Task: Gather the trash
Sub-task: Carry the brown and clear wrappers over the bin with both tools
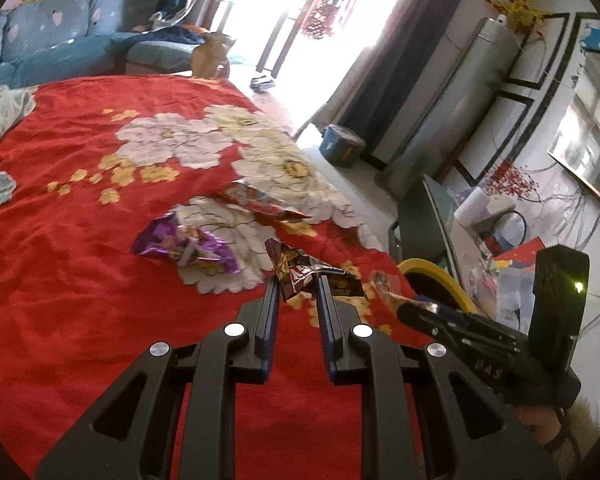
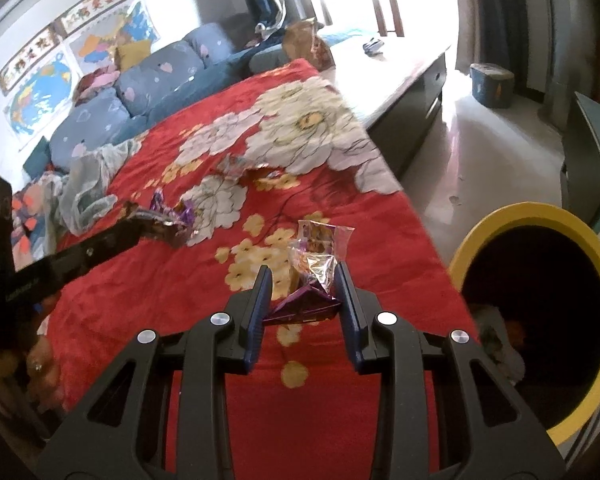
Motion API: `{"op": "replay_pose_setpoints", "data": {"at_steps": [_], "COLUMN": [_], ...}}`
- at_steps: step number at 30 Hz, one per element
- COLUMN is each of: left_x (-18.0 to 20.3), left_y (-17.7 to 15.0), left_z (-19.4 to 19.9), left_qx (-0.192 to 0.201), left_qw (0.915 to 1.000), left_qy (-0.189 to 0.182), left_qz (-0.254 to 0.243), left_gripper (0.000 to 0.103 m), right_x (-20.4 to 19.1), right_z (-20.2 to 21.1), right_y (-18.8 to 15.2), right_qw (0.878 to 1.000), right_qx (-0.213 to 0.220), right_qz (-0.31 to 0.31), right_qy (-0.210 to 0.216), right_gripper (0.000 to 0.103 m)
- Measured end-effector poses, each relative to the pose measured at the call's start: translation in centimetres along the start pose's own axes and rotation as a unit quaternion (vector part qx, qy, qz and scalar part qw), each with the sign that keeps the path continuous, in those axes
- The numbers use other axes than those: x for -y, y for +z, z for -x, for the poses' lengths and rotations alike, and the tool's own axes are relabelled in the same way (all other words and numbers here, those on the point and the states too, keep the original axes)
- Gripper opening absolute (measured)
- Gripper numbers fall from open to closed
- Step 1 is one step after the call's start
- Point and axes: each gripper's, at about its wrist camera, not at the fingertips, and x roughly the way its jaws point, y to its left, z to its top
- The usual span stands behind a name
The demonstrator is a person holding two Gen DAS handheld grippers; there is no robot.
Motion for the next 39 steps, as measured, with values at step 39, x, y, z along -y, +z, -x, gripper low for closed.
{"op": "replay_pose_setpoints", "data": {"at_steps": [39], "left_x": [13.7], "left_y": [-2.3], "left_z": [-5.2], "left_qx": [-0.052], "left_qw": [0.9857], "left_qy": [-0.067], "left_qz": [-0.146], "left_gripper": [0.018], "right_x": [16.4], "right_z": [7.0], "right_y": [-1.4], "right_qw": [0.979], "right_qx": [0.057], "right_qz": [-0.167], "right_qy": [-0.104], "right_gripper": [0.026]}}
